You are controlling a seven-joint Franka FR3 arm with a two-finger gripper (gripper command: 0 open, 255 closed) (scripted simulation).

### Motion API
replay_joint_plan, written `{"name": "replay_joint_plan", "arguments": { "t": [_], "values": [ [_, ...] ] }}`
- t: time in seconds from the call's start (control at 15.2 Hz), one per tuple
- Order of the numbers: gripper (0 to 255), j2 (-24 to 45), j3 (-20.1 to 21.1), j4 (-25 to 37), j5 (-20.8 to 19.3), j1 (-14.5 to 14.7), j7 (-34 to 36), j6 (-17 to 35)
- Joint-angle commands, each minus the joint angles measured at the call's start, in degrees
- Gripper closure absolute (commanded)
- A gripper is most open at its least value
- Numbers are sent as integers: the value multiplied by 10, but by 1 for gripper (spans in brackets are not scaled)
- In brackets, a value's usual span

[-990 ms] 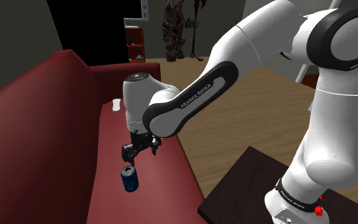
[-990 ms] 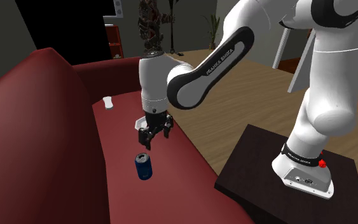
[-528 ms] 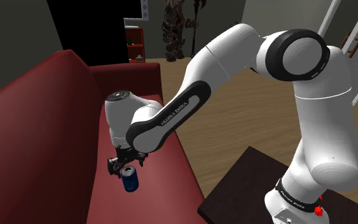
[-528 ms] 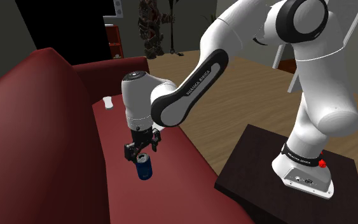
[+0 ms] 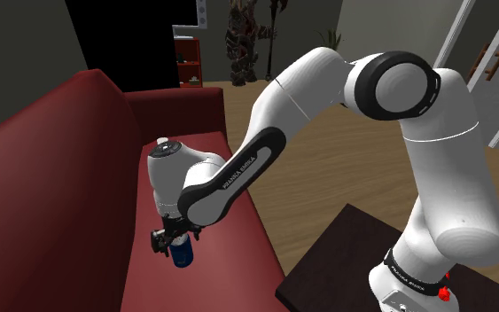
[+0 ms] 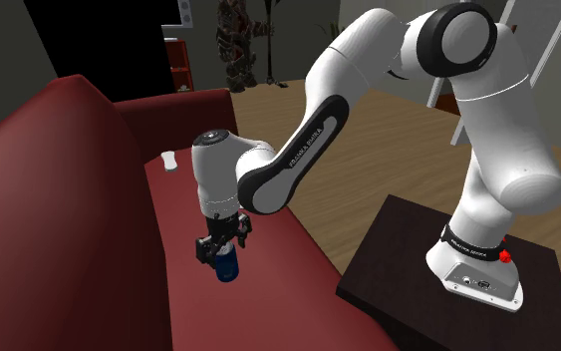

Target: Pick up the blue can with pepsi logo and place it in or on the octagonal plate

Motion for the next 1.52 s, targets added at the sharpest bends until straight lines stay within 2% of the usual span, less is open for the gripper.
{"name": "replay_joint_plan", "arguments": {
  "t": [0.0, 0.26, 0.33, 0.92, 1.45],
  "values": [
    [0, 1, 0, 0, -1, 0, 0, 1],
    [0, 1, 0, 0, -1, 0, 0, 1],
    [255, 1, 0, 0, -1, 0, 0, 1],
    [255, 1, 0, 0, -1, 0, 0, 1],
    [255, -41, 16, 4, 23, -12, -14, -42]
  ]
}}
